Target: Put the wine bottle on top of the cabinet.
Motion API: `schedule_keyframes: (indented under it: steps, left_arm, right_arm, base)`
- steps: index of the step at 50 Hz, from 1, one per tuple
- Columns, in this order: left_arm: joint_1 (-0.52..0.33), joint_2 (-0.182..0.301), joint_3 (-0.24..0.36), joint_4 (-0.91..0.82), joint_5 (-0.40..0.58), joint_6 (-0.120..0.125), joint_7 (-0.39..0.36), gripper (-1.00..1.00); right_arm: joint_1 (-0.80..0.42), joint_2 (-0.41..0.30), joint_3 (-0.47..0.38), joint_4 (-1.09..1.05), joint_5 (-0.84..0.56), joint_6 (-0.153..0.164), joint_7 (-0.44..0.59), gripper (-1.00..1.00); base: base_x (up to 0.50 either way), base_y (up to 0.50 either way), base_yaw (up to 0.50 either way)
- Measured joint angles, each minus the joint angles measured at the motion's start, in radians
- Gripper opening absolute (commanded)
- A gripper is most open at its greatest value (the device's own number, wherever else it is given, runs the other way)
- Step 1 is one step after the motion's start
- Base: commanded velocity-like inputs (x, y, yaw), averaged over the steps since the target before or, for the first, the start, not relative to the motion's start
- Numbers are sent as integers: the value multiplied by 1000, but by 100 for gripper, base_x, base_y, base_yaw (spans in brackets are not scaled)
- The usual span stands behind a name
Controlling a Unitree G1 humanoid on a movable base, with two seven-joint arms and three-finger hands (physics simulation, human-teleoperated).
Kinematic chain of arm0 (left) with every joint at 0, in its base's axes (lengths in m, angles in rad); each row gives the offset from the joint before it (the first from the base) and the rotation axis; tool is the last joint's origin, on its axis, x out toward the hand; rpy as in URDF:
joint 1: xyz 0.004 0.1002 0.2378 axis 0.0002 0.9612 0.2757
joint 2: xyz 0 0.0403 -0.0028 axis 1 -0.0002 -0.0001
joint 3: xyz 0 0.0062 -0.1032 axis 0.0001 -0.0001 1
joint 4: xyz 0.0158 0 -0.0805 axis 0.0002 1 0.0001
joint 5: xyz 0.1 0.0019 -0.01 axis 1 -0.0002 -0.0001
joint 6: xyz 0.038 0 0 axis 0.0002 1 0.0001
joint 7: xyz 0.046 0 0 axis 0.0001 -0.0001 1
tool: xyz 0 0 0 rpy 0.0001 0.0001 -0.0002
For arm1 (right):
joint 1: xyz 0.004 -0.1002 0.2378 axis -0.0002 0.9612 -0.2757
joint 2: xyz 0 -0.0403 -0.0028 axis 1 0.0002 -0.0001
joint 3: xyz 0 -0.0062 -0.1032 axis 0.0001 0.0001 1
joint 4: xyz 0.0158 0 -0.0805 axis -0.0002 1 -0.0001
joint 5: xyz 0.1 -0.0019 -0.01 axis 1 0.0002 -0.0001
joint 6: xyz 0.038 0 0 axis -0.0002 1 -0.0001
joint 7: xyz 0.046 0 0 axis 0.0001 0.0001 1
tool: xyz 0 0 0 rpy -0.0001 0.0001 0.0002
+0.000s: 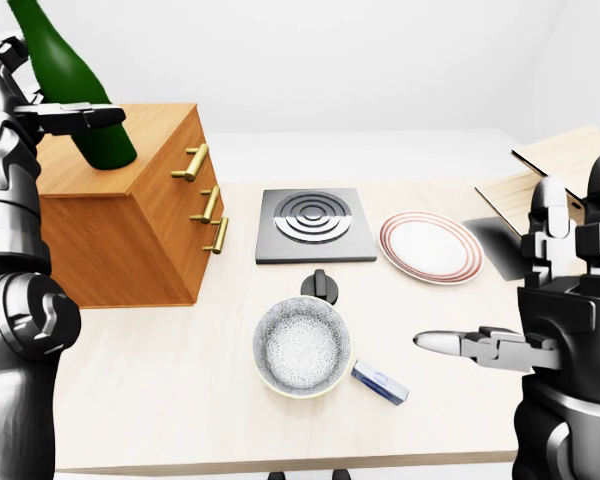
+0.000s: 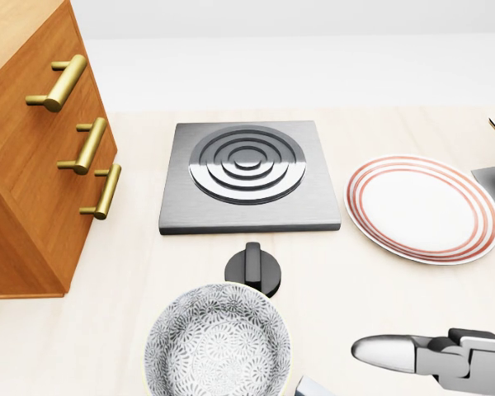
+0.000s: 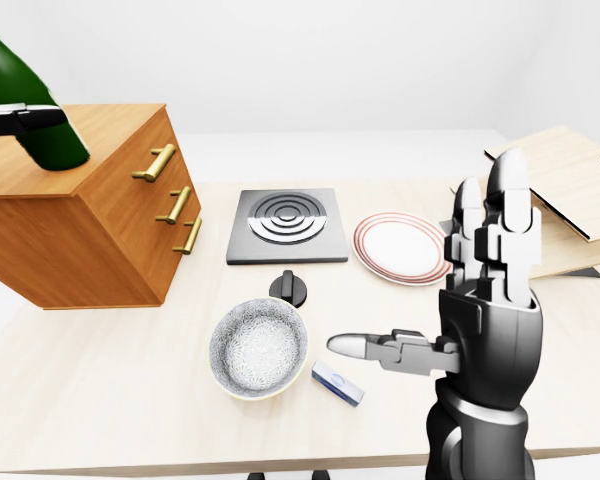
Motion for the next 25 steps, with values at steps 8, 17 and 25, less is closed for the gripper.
schedule_keyframes:
  steps: [8, 17, 25]
  left_arm:
    - [-1, -1, -1, 0, 2, 0, -2, 76]
    - [-20, 9, -2, -7, 2, 0, -12, 90]
    - [-75, 50, -5, -66, -9, 0, -48, 100]
  right_arm:
    - [-4, -2, 3, 0, -2, 0, -1, 100]
    - [2, -1, 4, 5, -2, 0, -1, 100]
    - [4, 0, 6, 4, -2, 0, -2, 100]
  base:
    - [0, 0, 0]
    - [0, 0, 0]
    - [0, 0, 0]
